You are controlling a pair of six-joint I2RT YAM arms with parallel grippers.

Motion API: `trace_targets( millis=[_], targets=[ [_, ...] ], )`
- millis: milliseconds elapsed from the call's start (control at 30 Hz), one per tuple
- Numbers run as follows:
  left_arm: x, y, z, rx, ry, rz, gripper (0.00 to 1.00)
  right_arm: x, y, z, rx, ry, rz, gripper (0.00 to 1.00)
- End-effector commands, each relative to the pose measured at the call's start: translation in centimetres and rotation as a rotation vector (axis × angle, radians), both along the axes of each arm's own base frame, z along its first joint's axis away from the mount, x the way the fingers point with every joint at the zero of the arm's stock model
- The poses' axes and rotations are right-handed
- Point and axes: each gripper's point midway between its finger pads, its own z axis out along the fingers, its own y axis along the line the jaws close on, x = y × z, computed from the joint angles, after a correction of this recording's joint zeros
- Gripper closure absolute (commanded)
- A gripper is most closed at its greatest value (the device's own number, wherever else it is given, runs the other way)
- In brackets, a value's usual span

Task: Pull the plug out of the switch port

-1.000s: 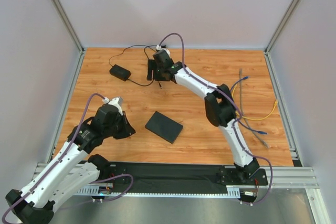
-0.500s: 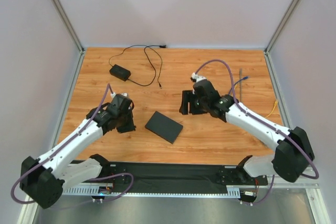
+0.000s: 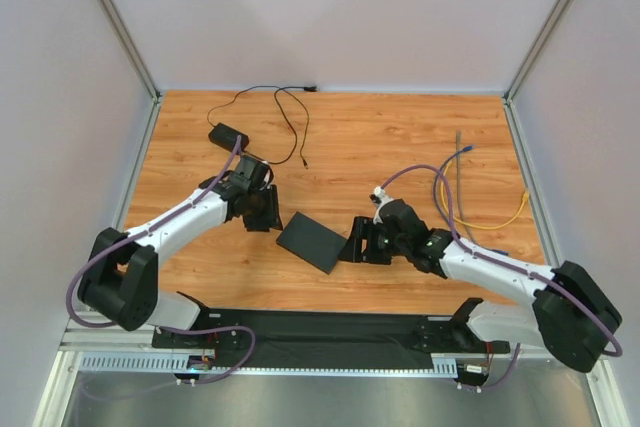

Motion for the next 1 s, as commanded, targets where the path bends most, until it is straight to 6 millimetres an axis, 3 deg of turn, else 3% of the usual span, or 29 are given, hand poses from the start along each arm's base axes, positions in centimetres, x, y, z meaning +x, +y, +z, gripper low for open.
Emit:
trace_targets(
  millis=[0, 133, 367, 600, 733, 867, 967],
  targets=[
    [2.1, -1.1, 0.4, -0.026, -0.046, -0.077, 0.52, 1.5, 3.2, 1.3, 0.148, -0.001, -0.01, 0.34],
    [2.8, -1.2, -1.0, -0.014, -0.038, -0.103, 0.51, 2.8, 3.6, -0.4, 0.114, 0.026, -0.063, 0.45],
    [2.7, -2.1, -2.4, -0.044, -0.019, -0.161, 0.5, 3.4, 4.0, -1.9, 0.089, 0.054, -0.08, 0.47],
    [0.3, -2.8, -4.7, -0.12, 0.067, -0.163, 0.54, 4.3, 4.1, -2.5, 0.073, 0.054, -0.113, 0.5],
    [-1.2, -5.0, -5.0, -0.251, 0.093, -0.177, 0.57, 5.1, 3.8, -3.2, 0.056, 0.06, -0.135, 0.53],
    [-2.4, -6.6, -5.2, -0.258, 0.106, -0.212, 0.59, 6.1, 3.1, -3.4, 0.031, 0.046, -0.149, 0.55],
    [-1.9, -7.6, -4.7, -0.274, 0.1, -0.21, 0.59, 7.2, 2.8, -2.8, 0.008, 0.02, -0.144, 0.56]
  ],
)
